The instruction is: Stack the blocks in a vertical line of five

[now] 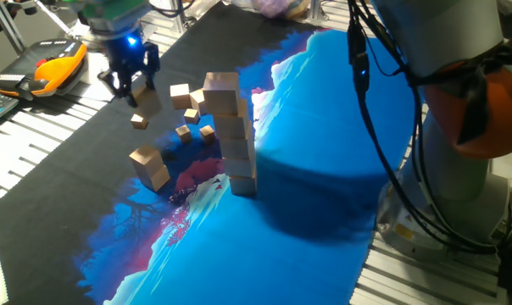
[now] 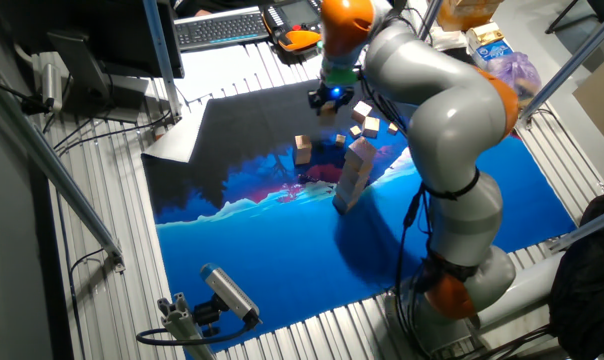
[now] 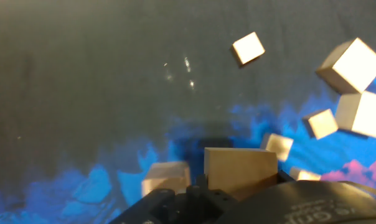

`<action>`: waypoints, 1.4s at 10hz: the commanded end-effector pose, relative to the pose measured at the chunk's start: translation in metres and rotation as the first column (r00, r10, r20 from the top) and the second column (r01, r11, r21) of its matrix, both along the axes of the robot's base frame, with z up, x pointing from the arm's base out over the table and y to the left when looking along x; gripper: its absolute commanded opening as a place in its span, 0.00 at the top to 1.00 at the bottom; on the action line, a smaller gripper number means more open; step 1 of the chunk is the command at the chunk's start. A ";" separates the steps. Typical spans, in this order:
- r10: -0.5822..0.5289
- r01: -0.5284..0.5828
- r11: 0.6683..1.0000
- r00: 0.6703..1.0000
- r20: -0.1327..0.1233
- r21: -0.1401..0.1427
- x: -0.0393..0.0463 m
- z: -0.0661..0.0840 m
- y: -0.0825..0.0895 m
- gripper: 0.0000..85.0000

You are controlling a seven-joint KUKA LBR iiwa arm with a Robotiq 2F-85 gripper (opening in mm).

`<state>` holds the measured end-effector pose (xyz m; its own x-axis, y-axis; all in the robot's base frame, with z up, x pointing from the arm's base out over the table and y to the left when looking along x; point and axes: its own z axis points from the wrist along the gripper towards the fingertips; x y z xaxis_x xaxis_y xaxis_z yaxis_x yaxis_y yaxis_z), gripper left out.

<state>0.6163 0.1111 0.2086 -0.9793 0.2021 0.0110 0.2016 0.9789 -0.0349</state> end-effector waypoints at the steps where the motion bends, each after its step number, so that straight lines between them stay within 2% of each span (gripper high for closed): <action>1: -0.016 0.016 1.000 1.000 -0.001 -0.001 -0.0045 0.000 0.019 1.00; 2: -0.025 0.025 1.000 1.000 -0.001 -0.001 -0.0090 0.001 0.027 1.00; 3: -0.031 0.031 0.999 1.000 0.000 -0.013 -0.0123 0.001 0.032 1.00; 5: -0.029 0.029 1.000 0.999 0.013 -0.011 -0.0170 -0.009 0.039 1.00; 7: -0.020 0.020 1.000 1.000 0.020 0.000 -0.0183 -0.020 0.043 1.00; 9: -0.026 0.025 1.000 0.999 0.046 0.014 -0.0216 -0.035 0.053 1.00; 14: 0.039 -0.040 0.999 0.998 0.052 0.005 -0.0214 -0.043 0.061 1.00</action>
<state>0.5946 0.1729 0.1649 -0.9859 0.1626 -0.0399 0.1635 0.9863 -0.0201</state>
